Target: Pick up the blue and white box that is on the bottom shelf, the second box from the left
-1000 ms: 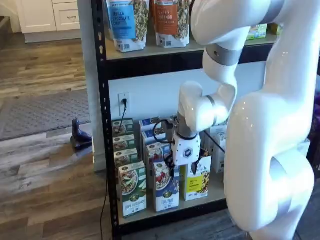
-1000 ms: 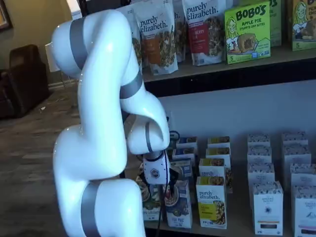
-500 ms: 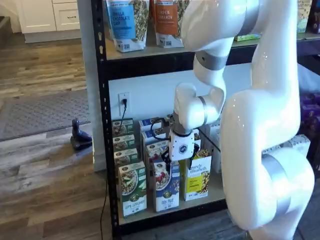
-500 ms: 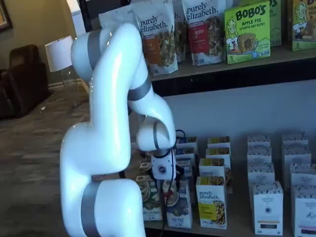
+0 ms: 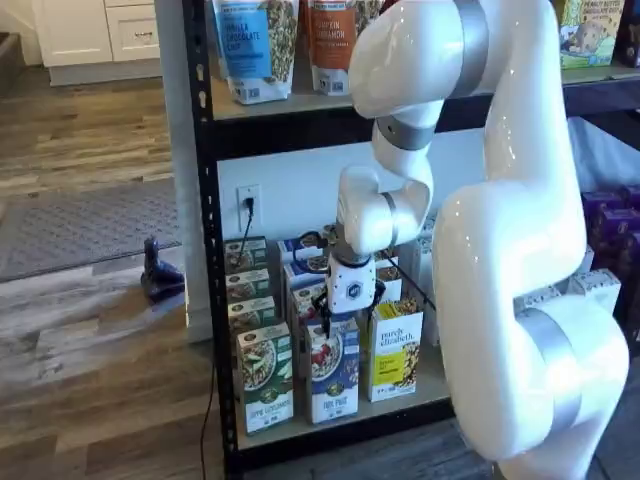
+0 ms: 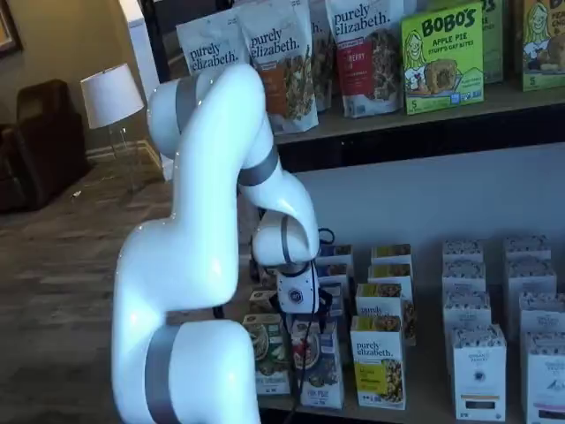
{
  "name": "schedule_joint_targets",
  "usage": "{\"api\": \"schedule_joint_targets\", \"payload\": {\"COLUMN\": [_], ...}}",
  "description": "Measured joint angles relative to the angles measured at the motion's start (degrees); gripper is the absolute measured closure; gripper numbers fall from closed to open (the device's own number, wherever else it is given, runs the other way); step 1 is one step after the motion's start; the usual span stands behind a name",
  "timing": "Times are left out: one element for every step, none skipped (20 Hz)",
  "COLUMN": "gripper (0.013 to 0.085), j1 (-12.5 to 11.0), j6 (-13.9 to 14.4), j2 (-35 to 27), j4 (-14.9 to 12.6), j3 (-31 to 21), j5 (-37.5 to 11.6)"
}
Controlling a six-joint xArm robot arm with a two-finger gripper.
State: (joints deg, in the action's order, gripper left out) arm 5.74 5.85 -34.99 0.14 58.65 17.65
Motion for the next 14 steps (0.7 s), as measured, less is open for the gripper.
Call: {"api": "schedule_joint_targets", "payload": {"gripper": [0.0130, 0.0130, 0.0130, 0.0130, 0.0130, 0.0130, 0.0130, 0.0130, 0.0130, 0.0130, 0.0130, 0.0130, 0.0130, 0.0130], "j1": [0.13, 0.25, 0.37, 0.49, 0.66, 0.77, 0.88, 0.95, 0.99, 1.02, 1.03, 1.04, 1.04, 1.04], "j6": [0.13, 0.17, 0.29, 0.49, 0.70, 0.80, 1.03, 1.26, 1.40, 1.53, 1.64, 1.81, 1.93, 1.98], "j2": [-0.66, -1.25, -1.82, -2.39, -3.11, -3.62, -4.25, -4.78, -5.22, -5.65, -6.00, -6.29, -6.54, -6.76], "j4": [-0.01, 0.08, 0.10, 0.01, -0.04, -0.03, -0.14, -0.31, -0.41, -0.52, -0.61, -0.79, -0.91, -0.96], "j3": [0.93, 1.73, 2.54, 3.35, 4.44, 5.18, 6.16, 6.98, 7.62, 8.31, 8.88, 9.39, 9.81, 10.20], "j5": [0.24, 0.37, 0.47, 0.64, 0.96, 1.19, 1.53, 1.78, 1.93, 2.07, 2.26, 2.49, 2.65, 2.78]}}
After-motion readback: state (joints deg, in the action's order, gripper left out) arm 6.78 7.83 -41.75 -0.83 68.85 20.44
